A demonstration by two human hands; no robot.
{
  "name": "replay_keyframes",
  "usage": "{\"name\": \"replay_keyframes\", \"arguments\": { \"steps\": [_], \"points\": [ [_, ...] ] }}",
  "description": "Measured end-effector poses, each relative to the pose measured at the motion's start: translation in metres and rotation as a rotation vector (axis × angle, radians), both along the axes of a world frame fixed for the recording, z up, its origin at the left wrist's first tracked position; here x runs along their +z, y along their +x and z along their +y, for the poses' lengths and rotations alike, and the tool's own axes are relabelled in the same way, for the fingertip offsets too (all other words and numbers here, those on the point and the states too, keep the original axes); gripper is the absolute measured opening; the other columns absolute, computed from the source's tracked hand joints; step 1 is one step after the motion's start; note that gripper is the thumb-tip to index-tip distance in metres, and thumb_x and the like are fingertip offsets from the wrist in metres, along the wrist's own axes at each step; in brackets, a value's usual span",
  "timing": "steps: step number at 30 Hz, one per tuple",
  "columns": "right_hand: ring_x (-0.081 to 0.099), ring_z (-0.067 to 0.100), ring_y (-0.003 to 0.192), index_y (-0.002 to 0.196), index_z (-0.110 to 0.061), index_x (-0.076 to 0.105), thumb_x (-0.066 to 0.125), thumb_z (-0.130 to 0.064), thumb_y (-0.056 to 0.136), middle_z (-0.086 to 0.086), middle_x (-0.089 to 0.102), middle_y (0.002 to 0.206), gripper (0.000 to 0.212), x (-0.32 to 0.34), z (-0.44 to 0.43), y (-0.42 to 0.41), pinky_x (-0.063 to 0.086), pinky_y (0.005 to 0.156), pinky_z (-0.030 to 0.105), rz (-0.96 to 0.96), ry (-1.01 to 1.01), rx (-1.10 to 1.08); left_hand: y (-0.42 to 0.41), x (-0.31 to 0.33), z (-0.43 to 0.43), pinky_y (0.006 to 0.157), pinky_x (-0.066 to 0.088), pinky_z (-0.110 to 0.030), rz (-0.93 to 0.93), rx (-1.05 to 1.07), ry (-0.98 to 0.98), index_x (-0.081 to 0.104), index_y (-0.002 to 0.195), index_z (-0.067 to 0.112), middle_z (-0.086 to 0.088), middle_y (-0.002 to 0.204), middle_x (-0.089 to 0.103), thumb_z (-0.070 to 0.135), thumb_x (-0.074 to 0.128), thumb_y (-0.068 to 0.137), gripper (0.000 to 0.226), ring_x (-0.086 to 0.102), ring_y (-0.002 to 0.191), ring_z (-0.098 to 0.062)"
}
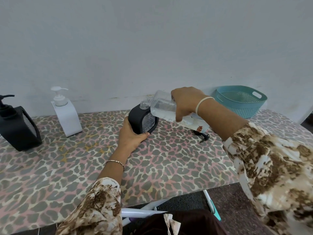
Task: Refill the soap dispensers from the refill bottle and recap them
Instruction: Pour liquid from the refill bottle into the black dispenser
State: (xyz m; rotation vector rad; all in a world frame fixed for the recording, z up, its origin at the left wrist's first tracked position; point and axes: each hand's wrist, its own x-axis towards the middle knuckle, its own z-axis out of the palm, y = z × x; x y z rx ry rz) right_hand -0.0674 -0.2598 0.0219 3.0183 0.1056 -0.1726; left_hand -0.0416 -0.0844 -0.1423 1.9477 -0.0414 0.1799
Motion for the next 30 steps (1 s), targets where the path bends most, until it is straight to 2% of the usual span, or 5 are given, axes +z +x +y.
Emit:
{"name": "replay_keyframes", "arguments": {
  "steps": [5,18,30],
  "points": [
    [0.059,0.027,0.099,0.118,-0.013,0.05,0.084,-0.029,0.066,0.006,0.06,0.109,0.064,0.0007,0.0002,-0.001,0.047,0.075,0.034,0.0,0.006,-0.002,-0.0012,0.0009,-0.0002,0.099,0.039,-0.026,-0.003,-0.003,-0.009,0.038,0.139,0.017,-0.002,0.135,0.053,0.011,0.088,0.065,0.089,0.05,0.125,-0.02],
    [0.06,0.028,0.1,0.119,-0.012,0.05,0.085,-0.029,0.066,0.006,0.061,0.11,0.065,0.0023,0.0023,-0.0009,0.052,0.083,0.038,0.011,-0.01,-0.003,0.0,-0.0017,0.0005,0.102,0.042,-0.03,-0.004,-0.007,-0.025,0.04,0.137,0.018,-0.001,0.133,0.055,0.01,0.088,0.064,0.088,0.052,0.123,-0.019],
    [0.059,0.029,0.101,0.119,-0.013,0.05,0.085,-0.03,0.066,0.006,0.061,0.111,0.066,0.0036,0.0022,-0.0008,0.051,0.083,0.038,0.013,-0.013,-0.007,0.0031,-0.0038,0.0011,0.103,0.043,-0.033,0.004,-0.012,-0.026,0.04,0.136,0.02,0.001,0.131,0.056,0.01,0.088,0.062,0.088,0.052,0.122,-0.018]
  ]
}}
